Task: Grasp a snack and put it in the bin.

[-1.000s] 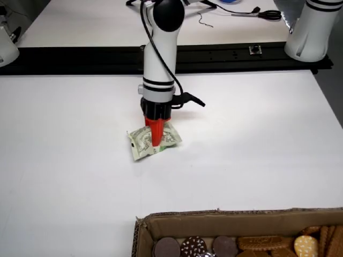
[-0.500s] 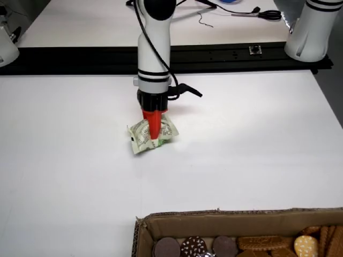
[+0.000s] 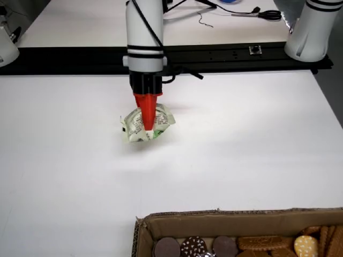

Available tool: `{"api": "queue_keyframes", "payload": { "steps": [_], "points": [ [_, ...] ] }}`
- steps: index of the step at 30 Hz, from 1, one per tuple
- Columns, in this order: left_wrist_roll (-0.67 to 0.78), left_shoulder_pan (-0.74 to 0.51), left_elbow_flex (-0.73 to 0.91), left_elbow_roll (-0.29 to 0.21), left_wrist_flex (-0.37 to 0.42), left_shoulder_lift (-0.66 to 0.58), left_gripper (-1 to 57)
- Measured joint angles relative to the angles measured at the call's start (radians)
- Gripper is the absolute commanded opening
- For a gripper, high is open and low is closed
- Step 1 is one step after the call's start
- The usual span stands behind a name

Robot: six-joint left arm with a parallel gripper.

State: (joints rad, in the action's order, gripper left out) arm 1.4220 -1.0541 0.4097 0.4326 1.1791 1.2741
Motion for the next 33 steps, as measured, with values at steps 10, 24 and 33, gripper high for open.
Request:
{"api": "queue_keyframes", "payload": {
  "steps": [10, 24, 33],
  "points": [
    [-0.268, 0.063, -0.145, 0.041, 0.067, -0.001, -0.4],
    [-0.711, 0.218, -0.404, 0.07, 0.07, 0.082, -0.4],
    [-0.991, 0.306, -0.593, 0.064, 0.026, 0.174, -0.4]
  ]
}}
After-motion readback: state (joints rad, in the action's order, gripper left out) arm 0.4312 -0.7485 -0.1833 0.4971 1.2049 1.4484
